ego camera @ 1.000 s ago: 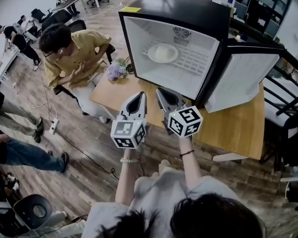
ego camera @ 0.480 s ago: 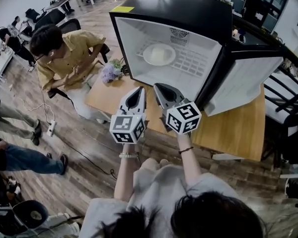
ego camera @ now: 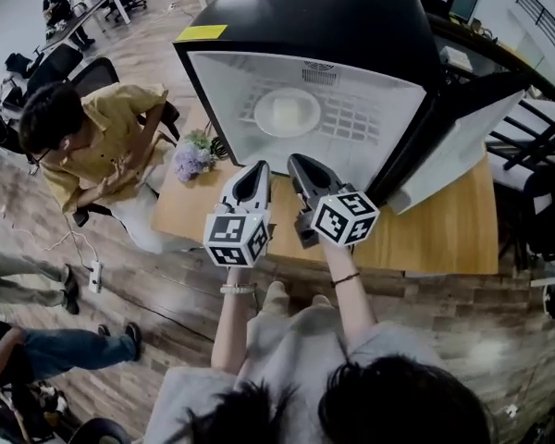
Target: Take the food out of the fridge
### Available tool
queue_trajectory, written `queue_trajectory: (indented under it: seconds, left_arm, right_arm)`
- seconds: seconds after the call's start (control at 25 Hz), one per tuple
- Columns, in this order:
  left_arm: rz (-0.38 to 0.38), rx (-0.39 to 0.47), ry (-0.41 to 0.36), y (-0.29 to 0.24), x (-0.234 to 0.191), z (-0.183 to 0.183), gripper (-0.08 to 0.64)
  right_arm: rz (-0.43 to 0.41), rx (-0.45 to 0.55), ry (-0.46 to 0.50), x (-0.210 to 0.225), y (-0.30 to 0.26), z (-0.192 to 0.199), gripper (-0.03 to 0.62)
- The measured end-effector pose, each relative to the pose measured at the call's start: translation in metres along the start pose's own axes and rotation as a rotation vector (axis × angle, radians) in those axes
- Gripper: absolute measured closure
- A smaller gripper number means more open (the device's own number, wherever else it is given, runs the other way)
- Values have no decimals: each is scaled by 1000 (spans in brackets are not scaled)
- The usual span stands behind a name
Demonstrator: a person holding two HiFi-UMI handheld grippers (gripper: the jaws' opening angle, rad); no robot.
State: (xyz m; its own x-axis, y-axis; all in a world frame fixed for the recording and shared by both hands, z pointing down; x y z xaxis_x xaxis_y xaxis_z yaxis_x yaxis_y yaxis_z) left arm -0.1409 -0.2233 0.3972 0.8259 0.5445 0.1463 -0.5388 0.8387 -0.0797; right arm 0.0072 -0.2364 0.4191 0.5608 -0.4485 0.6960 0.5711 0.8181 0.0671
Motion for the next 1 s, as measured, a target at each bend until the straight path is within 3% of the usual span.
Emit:
queue_trajectory:
  seconds: [0.24, 0.44, 0.68, 0.8, 1.0]
  left_arm:
    - [94, -3, -2, -15, -31, 13, 552]
    - [154, -13, -11, -22, -43, 20, 552]
    - [173, -28, -19, -26, -51, 17, 552]
    - [173, -29, -16, -30, -54, 16, 552]
    - [168, -37, -14, -37, -59, 17, 552]
  right_arm:
    - [86, 149, -260, 14, -18, 16, 575]
    - [55, 289, -493, 21, -22, 23, 551]
    - [55, 380, -659, 24, -30, 23, 465]
    - [58, 420, -772, 28, -35, 26, 446]
    - [60, 432, -850, 34, -47, 28, 446]
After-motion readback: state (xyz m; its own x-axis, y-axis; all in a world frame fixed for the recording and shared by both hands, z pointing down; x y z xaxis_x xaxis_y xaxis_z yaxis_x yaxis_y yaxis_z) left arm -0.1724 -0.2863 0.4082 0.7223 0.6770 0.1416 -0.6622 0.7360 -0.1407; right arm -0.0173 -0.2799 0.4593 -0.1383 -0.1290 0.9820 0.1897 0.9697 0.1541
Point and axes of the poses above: the fingertips, and each gripper's own axes: y backward along the fingers, x to its right, z out of its underside, the point moved 8 cm from there along y, backward along the fingers, and after that the axes turned 15 degrees about -y, right-handed, at the moved point
